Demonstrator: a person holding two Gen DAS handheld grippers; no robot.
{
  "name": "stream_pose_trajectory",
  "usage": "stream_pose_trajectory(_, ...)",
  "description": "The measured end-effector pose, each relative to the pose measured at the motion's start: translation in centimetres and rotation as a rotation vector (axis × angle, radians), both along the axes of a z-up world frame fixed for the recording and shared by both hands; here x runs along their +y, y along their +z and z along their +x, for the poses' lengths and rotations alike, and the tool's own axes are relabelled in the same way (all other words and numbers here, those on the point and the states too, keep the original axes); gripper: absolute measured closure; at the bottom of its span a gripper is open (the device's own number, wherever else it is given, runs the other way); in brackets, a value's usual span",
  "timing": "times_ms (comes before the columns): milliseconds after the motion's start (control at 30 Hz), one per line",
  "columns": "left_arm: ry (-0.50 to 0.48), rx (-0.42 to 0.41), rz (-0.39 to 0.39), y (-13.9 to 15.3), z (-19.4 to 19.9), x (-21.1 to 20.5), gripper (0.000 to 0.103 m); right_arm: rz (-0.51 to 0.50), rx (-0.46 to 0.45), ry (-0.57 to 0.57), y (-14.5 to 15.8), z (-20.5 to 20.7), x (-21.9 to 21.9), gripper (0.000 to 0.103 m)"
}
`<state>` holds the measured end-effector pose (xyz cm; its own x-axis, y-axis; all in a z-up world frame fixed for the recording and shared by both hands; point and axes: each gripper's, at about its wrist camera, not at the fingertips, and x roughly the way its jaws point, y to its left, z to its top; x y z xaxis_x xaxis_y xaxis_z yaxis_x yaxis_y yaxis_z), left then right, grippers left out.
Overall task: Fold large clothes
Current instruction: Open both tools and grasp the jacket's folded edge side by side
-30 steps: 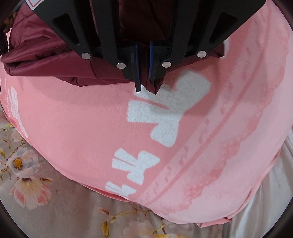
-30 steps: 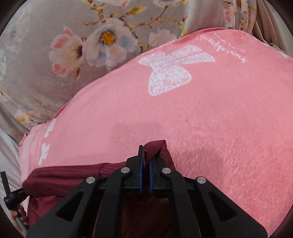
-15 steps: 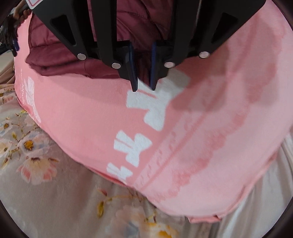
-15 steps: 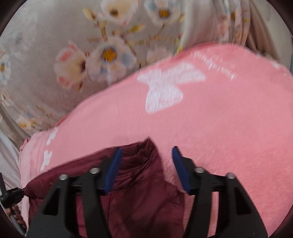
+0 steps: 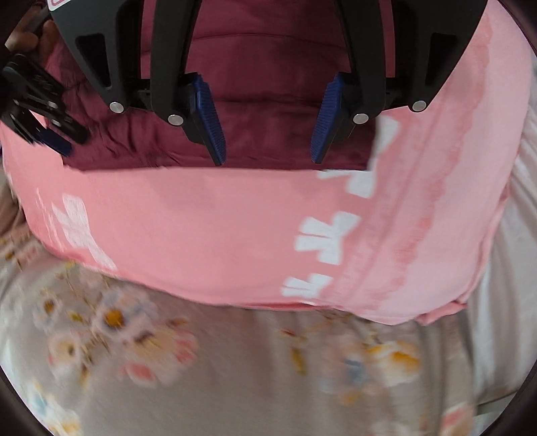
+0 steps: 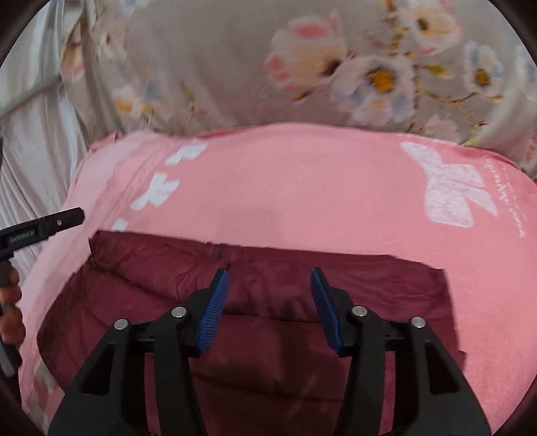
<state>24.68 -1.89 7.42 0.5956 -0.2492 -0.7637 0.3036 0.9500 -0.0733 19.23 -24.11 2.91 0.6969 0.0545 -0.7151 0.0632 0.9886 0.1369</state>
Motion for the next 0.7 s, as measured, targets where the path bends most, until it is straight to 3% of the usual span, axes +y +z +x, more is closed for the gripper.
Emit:
stream_pose_trajectory(100, -0.059, 0.039, 0.049, -2.1, 0.2, -3.8, 0.053, 0.018, 0.078, -0.001, -2.3, 2.3, 0.2, 0.073)
stream_pose_trajectory(167, -0.080, 0.064, 0.067, -3.4, 0.6, -5.3, 0.053, 0.031, 0.107, -0.005, -3.3, 3.3, 0.1, 0.090)
stream_pose_trajectory(300, -0.070, 0.113, 0.076, -6.3, 2.0, -7.2, 0.053, 0.045, 0.107, -0.018, -4.0, 3.5, -0.5, 0.094)
stream_pose_trajectory(433, -0.036, 0.112, 0.070, -8.3, 2.9, -7.4, 0.053, 0.068, 0.115, -0.031, -5.2, 3.9, -0.8, 0.094)
stream_pose_trajectory(567, -0.024, 0.078, 0.069, -9.2, 3.0, -7.6, 0.052, 0.086, 0.102, -0.040, -6.2, 4.1, -0.8, 0.095)
stream_pose_trajectory(700, -0.023, 0.021, 0.100, -9.9, 2.6, -8.3, 0.052, 0.043, 0.076, -0.049, -6.6, 4.1, -0.1, 0.096)
